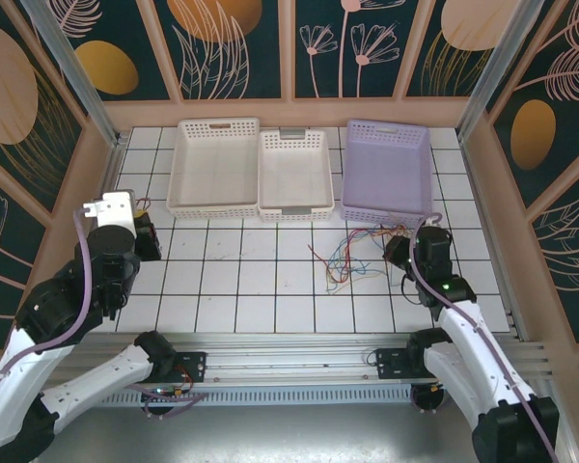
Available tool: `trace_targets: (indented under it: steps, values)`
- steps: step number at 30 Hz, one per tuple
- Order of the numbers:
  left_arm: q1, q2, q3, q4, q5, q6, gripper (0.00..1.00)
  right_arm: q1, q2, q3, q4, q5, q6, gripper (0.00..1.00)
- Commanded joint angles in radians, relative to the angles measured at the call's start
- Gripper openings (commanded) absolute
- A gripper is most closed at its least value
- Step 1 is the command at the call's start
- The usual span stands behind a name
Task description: Untangle the cables
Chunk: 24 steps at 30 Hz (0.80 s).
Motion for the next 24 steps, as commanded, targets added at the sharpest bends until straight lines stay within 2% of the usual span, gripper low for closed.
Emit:
trace_targets:
  steps: [1, 6, 14, 20, 24]
  values:
    - [0.007, 0.013, -0.002, 0.098, 0.086, 0.009, 0.0, 0.051, -0.034, 0.052, 0.054, -0.05, -0.045, 0.0]
    - [0.007, 0.06, 0.023, 0.196, 0.138, 0.053, 0.0, 0.146, -0.055, 0.065, 0.087, -0.072, -0.072, 0.0]
    - [0.007, 0.226, 0.133, 0.297, 0.092, 0.179, 0.0, 0.231, -0.097, 0.059, 0.144, -0.127, -0.088, 0.0]
    - [0.014, 0.351, 0.218, 0.416, 0.005, 0.319, 0.0, 0.292, -0.114, 0.07, 0.152, -0.129, -0.098, 0.0]
    - [0.063, 0.429, 0.256, 0.521, 0.016, 0.375, 0.0, 0.336, -0.111, 0.069, 0.173, -0.128, -0.092, 0.0]
